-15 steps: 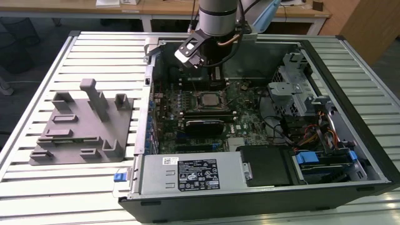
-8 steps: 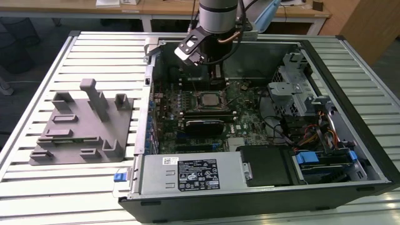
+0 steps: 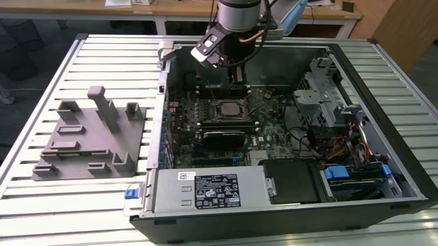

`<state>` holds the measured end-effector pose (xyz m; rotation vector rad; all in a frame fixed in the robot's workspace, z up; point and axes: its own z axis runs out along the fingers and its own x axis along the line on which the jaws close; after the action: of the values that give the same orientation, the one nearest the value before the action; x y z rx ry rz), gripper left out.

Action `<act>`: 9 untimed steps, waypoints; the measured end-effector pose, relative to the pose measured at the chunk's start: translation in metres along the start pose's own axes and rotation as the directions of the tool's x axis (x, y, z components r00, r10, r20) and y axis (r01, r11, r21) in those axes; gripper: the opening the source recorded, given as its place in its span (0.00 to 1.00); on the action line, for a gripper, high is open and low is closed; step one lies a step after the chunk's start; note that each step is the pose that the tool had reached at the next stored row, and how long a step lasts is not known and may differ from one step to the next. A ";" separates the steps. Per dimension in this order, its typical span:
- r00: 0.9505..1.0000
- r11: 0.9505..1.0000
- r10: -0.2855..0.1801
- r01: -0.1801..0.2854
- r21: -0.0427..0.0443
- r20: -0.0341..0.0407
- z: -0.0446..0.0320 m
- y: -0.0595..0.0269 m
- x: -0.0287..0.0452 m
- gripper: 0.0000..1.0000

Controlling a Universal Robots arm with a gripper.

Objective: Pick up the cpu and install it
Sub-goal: 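Close the cpu cover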

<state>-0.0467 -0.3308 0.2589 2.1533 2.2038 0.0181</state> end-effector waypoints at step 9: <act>1.000 1.000 0.000 0.000 0.000 0.000 -0.0134 0.0007 -0.0005 0.11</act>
<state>-0.0467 -0.3308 0.2723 2.1534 2.2039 0.0182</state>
